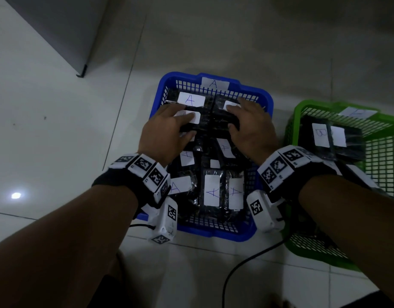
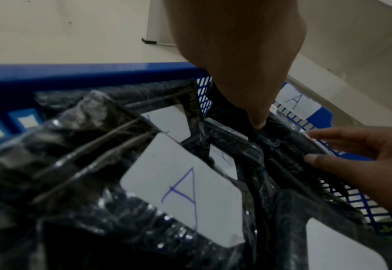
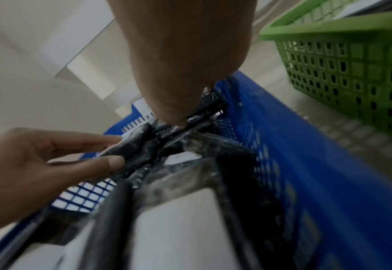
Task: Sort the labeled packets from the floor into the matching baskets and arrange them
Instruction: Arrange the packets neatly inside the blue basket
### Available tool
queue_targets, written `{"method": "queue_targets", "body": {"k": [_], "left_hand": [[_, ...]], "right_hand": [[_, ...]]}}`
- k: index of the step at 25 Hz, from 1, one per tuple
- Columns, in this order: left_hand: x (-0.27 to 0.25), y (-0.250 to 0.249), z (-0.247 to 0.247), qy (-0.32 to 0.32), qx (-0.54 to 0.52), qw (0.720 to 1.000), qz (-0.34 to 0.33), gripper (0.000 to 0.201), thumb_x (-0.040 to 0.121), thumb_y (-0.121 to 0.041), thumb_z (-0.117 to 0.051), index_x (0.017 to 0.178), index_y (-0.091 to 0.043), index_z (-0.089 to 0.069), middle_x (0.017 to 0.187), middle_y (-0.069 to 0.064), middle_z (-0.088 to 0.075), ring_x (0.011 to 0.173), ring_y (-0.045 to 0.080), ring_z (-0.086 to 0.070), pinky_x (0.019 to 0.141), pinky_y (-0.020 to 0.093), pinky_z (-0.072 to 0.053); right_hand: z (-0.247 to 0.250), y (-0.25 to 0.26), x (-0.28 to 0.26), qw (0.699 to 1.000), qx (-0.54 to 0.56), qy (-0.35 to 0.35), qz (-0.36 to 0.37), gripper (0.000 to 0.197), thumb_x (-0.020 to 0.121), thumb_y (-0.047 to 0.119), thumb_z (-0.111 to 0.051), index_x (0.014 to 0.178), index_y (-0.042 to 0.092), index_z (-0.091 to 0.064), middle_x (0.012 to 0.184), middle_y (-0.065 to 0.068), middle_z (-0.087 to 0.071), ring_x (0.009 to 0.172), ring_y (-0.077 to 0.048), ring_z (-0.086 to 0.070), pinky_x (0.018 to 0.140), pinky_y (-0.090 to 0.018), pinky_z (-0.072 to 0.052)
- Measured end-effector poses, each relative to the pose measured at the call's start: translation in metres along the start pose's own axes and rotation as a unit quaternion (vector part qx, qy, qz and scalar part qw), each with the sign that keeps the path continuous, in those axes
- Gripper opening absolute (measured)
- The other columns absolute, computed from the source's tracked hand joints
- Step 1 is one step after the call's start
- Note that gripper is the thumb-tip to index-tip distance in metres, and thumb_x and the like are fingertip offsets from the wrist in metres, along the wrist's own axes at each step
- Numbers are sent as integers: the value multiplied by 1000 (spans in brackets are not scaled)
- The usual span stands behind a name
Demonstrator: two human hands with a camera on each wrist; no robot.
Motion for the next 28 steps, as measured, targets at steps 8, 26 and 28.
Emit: {"method": "queue_targets", "body": {"k": [8, 26, 28], "left_hand": [[1, -6, 7, -66, -4, 996, -55, 29, 93, -21, -61, 120, -12, -66, 116, 6, -69, 107, 25, -63, 86, 40, -55], [0, 10, 3, 6, -24, 999, 22, 36, 87, -18, -67, 123, -19, -64, 136, 3, -55, 126, 26, -49, 95, 43, -50], [4, 7, 4, 0, -18, 999, 32, 35, 87, -16, -66, 121, -19, -65, 134, 2, -56, 125, 26, -49, 92, 44, -52]], "right_hand": [[7, 17, 9, 976, 207, -41, -50, 25, 92, 35, -59, 107, 19, -71, 98, 4, -72, 92, -9, -65, 83, -36, -56], [-11, 24, 9, 934, 319, 64, -148, 32, 86, 20, -72, 116, 17, -60, 91, 1, -71, 81, -8, -67, 70, -22, -57], [-1, 21, 5, 956, 266, 18, -124, 19, 85, 18, -71, 102, 17, -63, 78, 6, -68, 74, -2, -64, 68, -20, -55]]}}
Point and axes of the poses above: each hand's wrist, its own x-axis towards the middle knuckle, its own z-axis out of the back of the hand, y = z × x, the point moved 6 cm from there along x, towards the middle knuckle
